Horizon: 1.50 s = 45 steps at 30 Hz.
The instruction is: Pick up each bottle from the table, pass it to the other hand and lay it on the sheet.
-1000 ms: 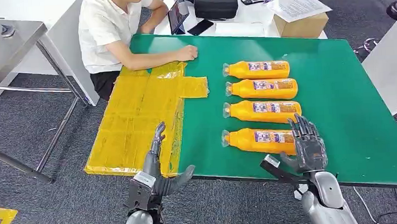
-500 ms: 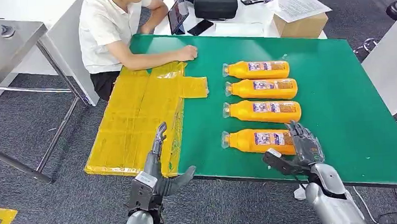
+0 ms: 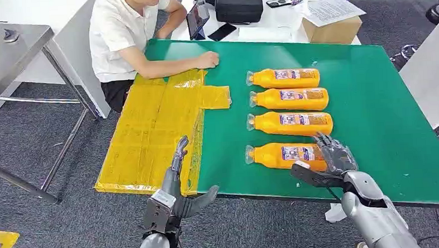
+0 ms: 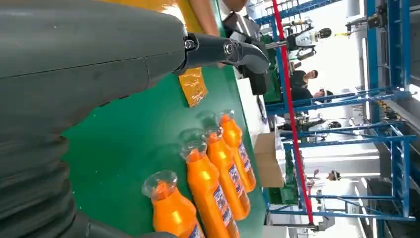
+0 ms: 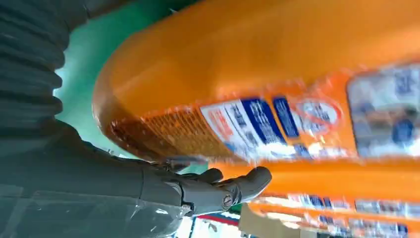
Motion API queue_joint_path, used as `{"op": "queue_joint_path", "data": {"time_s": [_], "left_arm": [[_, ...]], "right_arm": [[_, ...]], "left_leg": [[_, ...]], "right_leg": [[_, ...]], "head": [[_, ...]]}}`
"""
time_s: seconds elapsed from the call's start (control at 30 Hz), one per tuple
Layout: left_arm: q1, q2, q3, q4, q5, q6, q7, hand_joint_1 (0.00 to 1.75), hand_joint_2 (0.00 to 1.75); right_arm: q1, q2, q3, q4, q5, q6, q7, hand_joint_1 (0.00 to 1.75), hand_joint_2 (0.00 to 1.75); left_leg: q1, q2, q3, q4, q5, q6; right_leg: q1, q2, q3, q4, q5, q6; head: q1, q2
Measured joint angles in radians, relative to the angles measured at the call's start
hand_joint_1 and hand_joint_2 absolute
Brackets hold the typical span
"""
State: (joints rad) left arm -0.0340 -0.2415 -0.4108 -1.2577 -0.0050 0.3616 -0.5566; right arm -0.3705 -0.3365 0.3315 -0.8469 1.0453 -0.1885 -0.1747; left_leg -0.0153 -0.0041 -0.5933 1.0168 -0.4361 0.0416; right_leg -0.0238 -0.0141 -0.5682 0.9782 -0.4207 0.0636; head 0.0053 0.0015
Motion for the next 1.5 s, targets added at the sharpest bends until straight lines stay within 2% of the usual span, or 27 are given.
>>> {"op": "queue_joint_path", "data": {"time_s": [0.33, 0.77, 1.5], "left_arm": [[-0.007, 0.0, -0.012, -0.01, -0.005, -0.026, 0.008, 0.0, 1.75], [-0.009, 0.0, -0.015, -0.01, -0.004, -0.032, 0.008, 0.0, 1.75], [-0.009, 0.0, -0.015, -0.01, -0.003, -0.032, 0.008, 0.0, 1.75]], "right_arm": [[-0.06, -0.076, 0.097, 0.006, -0.04, 0.147, -0.023, 1.75, 1.75], [-0.075, -0.118, 0.142, 0.011, -0.071, 0.169, -0.032, 1.75, 1.75], [-0.077, -0.128, 0.154, 0.011, -0.072, 0.17, -0.032, 1.75, 1.75]], "left_leg": [[0.0, 0.0, 0.0, 0.0, 0.0, 0.0], [0.0, 0.0, 0.0, 0.0, 0.0, 0.0], [0.0, 0.0, 0.0, 0.0, 0.0, 0.0]], "right_leg": [[0.0, 0.0, 0.0, 0.0, 0.0, 0.0], [0.0, 0.0, 0.0, 0.0, 0.0, 0.0], [0.0, 0.0, 0.0, 0.0, 0.0, 0.0]], "head": [[0.0, 0.0], [0.0, 0.0], [0.0, 0.0]]}}
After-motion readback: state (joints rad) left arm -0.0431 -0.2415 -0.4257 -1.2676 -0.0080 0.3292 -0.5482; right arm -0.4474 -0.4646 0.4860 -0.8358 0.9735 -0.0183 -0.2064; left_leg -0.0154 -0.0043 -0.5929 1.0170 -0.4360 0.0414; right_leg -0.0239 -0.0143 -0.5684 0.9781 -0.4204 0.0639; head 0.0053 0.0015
